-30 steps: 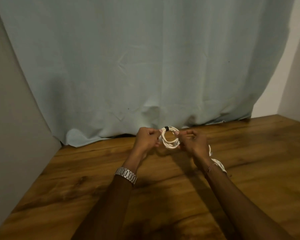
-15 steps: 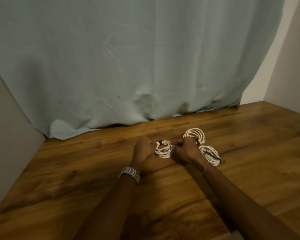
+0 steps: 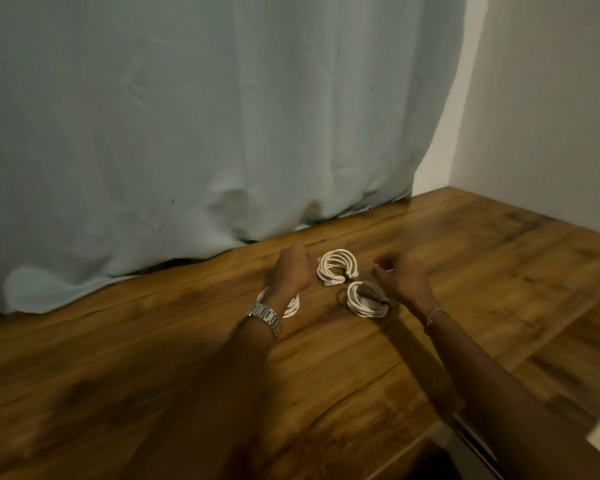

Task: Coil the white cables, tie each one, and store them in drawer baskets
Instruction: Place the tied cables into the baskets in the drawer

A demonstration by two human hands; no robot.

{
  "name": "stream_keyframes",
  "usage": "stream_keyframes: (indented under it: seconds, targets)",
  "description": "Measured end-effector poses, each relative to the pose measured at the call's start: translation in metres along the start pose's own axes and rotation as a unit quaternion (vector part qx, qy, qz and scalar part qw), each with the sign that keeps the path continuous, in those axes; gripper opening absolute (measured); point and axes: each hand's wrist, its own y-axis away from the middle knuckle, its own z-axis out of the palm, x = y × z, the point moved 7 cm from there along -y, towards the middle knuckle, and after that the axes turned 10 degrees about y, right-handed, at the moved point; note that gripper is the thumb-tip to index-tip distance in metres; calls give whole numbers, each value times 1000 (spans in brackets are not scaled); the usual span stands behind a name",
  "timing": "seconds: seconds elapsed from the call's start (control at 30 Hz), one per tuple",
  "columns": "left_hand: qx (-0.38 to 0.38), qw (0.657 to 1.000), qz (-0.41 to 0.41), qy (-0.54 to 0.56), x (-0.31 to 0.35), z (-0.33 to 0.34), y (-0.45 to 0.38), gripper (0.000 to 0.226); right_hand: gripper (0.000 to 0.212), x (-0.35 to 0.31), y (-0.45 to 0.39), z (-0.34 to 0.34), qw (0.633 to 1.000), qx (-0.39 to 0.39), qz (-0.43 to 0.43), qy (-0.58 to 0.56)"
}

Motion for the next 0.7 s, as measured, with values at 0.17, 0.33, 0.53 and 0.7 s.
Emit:
stream_keyframes:
  seconds: [0.17,0.33,0.53,0.7]
  targets:
    - [-52,997,9,-54,12,40,-27,40,35,20,-8,22,982,-159,3,103]
    - [-51,988,44,-141,16,59,-39,28,27,19,-8,24,981,-166,-49,84]
    - [-95,962,116,-229,26,82,-33,21,23,25,-3,29,976,-178,-90,91]
    - [-137,945,115,-272,29,89,-25,25,20,28,0,15,986,-144,-64,52]
